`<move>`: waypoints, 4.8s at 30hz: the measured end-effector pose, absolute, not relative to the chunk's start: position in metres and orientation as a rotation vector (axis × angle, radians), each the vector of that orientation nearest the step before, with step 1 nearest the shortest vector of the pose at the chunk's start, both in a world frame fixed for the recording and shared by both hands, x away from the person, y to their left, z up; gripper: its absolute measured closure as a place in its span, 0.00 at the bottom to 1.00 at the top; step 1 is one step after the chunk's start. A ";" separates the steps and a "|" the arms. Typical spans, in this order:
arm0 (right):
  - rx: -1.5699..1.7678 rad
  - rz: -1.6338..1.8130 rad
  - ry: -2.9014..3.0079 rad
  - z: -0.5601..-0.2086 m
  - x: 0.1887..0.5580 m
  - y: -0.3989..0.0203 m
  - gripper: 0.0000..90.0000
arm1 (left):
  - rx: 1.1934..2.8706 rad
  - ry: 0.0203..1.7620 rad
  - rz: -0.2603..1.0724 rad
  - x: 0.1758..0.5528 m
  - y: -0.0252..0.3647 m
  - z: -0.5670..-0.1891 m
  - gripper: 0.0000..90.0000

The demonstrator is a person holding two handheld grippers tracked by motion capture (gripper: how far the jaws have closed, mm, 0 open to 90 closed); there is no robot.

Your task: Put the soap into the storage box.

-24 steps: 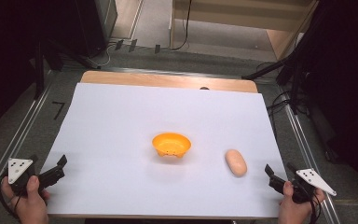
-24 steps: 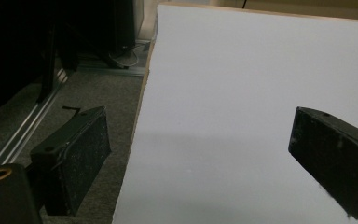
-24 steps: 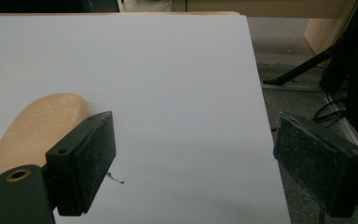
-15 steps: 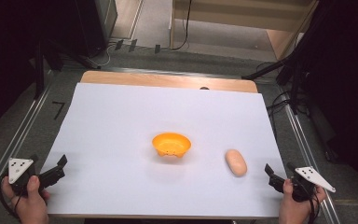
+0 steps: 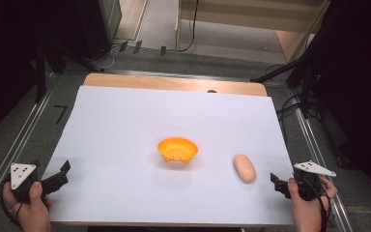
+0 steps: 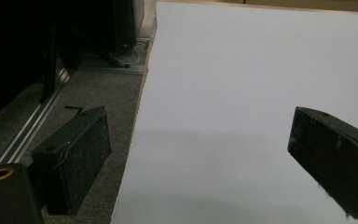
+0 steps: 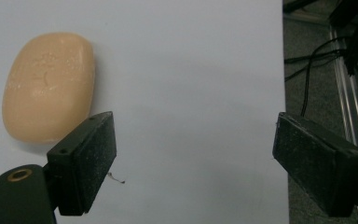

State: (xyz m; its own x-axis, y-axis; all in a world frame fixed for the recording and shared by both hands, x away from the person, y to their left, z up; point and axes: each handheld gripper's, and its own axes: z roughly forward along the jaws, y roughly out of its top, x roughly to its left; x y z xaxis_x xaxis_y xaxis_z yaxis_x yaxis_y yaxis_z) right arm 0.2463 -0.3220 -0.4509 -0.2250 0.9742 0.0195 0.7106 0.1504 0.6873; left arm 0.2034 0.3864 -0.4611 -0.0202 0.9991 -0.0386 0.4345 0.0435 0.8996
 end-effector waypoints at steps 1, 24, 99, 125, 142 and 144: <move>1.611 0.798 2.027 -0.451 0.248 -0.321 0.15 | 1.494 1.561 0.937 0.204 0.386 -0.461 0.07; 1.760 0.574 2.328 -0.439 0.283 -0.282 0.10 | 1.507 1.570 0.925 0.205 0.386 -0.461 0.07; 1.094 0.597 2.710 -0.392 0.344 -0.176 0.37 | 1.518 1.566 0.905 0.206 0.387 -0.461 0.08; 0.602 0.654 2.842 -0.360 0.357 -0.112 0.37 | 1.518 1.562 0.905 0.206 0.387 -0.461 0.08; 0.351 0.673 2.892 -0.356 0.362 -0.072 0.37 | 1.517 1.563 0.900 0.206 0.387 -0.461 0.08; 0.330 0.672 2.900 -0.357 0.363 -0.069 0.37 | 1.517 1.562 0.900 0.206 0.387 -0.461 0.08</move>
State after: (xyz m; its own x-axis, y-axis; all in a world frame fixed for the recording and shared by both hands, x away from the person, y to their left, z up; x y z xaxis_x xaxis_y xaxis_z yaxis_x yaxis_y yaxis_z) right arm 0.3633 -0.0690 -0.3571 -0.9651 0.2451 -0.0927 0.1794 0.8758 0.4481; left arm 0.2061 0.3873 -0.4614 0.0007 0.9988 -0.0494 0.4583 0.0436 0.8877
